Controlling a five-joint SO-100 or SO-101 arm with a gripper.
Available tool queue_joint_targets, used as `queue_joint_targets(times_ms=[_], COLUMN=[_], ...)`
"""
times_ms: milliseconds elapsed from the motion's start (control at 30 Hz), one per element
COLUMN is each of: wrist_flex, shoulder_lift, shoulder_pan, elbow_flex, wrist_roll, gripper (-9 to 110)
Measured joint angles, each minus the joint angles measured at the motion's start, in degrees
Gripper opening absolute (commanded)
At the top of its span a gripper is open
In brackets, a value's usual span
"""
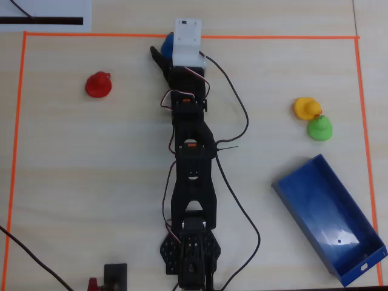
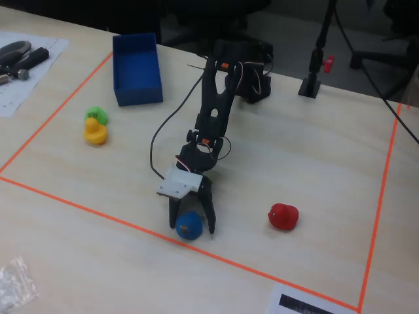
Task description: Grasp blue duck and put it into box.
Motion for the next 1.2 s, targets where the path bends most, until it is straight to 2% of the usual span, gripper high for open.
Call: queue_joint_targets(times_ms=[33,67,400,600,733,900,1100,1200], wrist_flex=[0.0,0.0,0.9,7.4,26.7,63.8,105.3,118.2], shoulder_lift=[-0.4,-0.8,1.2,17.6,37.8,59.7,73.9,79.7], shoulder_pan=[-0.2,-0.3,-1.3,3.4,12.6,28.3,49.7,62.1], elbow_flex=[-0.5,-1.1,-0.3,9.4,9.1,2.7,-2.1,1.9], wrist_roll=[-0.2,-0.4,-0.2,5.4,8.3,6.9,0.6,-1.9], gripper=[2,0,0,0,0,0,0,0])
